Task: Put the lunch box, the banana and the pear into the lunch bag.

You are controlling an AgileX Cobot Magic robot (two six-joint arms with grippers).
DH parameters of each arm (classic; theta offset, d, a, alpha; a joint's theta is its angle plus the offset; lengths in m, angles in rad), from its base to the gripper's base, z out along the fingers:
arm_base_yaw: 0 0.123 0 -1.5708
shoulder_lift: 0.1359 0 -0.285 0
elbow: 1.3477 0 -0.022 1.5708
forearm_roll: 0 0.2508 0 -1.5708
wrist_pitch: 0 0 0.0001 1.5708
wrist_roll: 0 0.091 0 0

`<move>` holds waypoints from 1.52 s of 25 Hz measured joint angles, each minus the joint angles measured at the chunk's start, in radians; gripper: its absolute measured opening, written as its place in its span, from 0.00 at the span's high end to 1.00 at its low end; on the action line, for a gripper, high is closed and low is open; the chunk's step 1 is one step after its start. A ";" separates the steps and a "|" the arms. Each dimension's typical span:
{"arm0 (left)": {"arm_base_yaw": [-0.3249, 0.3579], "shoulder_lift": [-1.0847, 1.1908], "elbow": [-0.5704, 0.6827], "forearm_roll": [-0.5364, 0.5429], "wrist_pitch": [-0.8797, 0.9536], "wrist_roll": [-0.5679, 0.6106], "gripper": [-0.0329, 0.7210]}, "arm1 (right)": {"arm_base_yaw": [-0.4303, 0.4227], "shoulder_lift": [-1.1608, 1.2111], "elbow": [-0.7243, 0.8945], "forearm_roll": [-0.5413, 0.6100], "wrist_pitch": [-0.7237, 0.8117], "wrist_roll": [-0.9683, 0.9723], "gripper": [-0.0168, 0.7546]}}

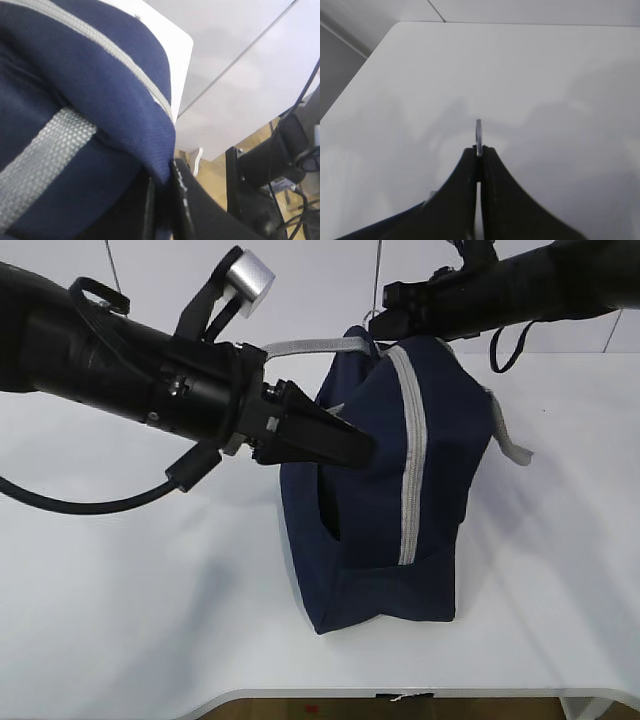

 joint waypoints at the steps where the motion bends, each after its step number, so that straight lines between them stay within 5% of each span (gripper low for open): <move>1: 0.000 0.000 0.000 -0.006 -0.002 0.000 0.90 | -0.004 0.000 0.000 0.000 0.004 0.000 0.97; 10: 0.000 0.000 0.000 -0.018 -0.011 0.016 0.85 | -0.080 0.000 0.000 -0.012 0.095 0.000 0.97; 20: -0.002 0.000 -0.072 0.069 -0.018 0.029 0.52 | -0.139 0.000 0.000 -0.078 0.118 0.017 0.97; 38: 0.023 0.000 -0.130 0.126 -0.050 0.031 0.51 | -0.196 -0.023 0.000 -0.271 0.187 0.139 0.97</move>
